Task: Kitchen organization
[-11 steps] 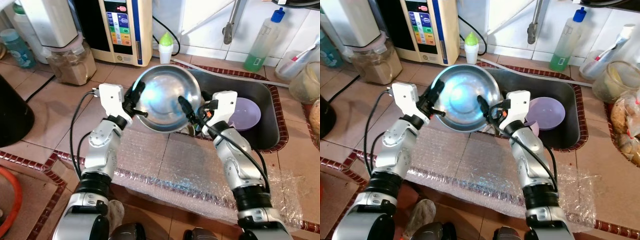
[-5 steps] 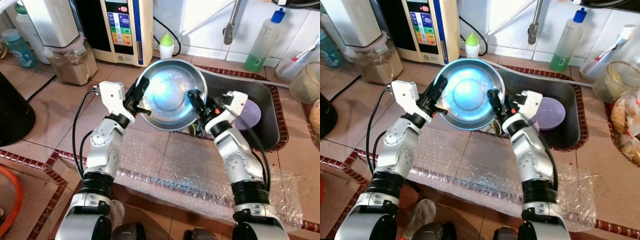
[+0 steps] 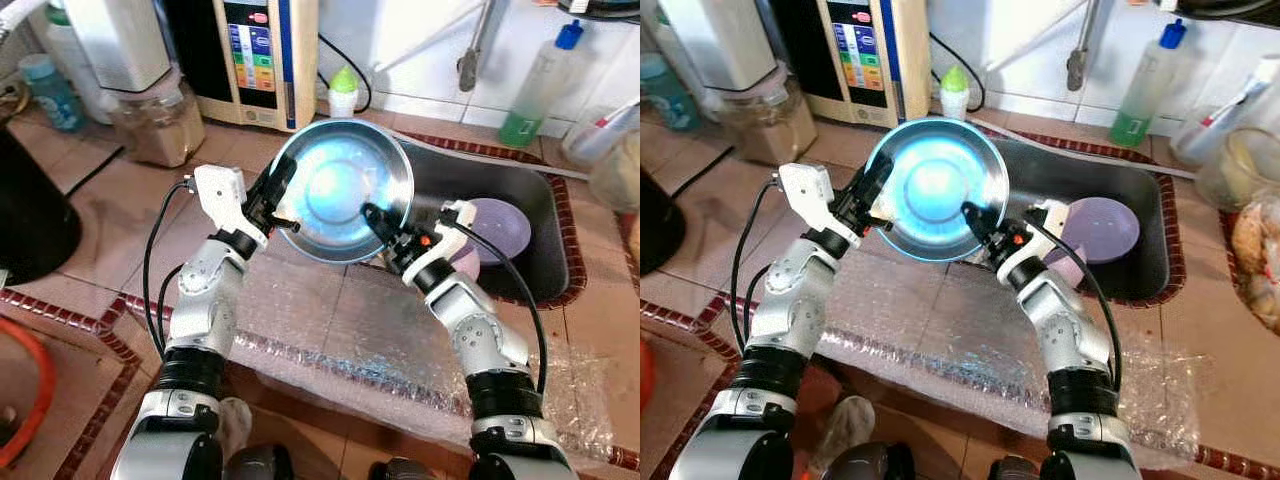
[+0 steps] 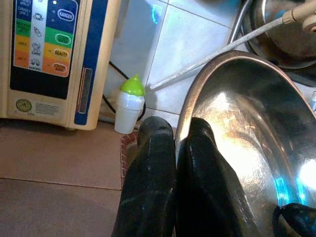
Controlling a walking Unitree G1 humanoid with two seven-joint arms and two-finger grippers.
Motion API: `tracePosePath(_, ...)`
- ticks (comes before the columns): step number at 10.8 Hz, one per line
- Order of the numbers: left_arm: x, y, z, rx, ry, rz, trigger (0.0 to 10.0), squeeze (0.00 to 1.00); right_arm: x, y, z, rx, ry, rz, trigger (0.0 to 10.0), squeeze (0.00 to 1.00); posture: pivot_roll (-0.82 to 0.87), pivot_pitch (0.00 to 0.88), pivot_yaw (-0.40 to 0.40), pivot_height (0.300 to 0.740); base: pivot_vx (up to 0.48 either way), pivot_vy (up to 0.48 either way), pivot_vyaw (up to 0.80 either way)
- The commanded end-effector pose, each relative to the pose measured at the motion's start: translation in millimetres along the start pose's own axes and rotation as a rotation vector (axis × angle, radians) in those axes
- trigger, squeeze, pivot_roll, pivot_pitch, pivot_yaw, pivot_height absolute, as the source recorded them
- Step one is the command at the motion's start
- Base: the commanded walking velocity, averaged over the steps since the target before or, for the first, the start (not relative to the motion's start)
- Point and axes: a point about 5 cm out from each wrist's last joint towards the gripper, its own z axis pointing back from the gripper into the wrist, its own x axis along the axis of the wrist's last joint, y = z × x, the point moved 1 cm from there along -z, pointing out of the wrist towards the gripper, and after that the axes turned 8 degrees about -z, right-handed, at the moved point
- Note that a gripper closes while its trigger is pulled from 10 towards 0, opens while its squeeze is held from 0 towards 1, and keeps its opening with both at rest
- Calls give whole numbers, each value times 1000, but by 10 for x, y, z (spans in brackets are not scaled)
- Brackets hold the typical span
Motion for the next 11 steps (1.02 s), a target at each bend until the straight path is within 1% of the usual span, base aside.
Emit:
tracePosePath(1,51,-44,-23,-33,-19,-3,0,0,2,37,7,25,14,7,0,0,-144,13,23,740,0,0,0)
tracePosePath(4,-4,-66,-30,-42,16,-23,0,0,79,-17,17,-25,-31,17,0,0,-152,8,28,740,0,0,0)
tracePosePath(8,-26,27,-49,1,47,-63,0,0,174,-55,38,-63,-80,19,0,0,-159,3,35,740,0,0,0)
tracePosePath(11,-88,31,-36,14,77,-79,0,0,198,-76,36,-77,-93,19,0,0,-159,1,32,740,0,0,0)
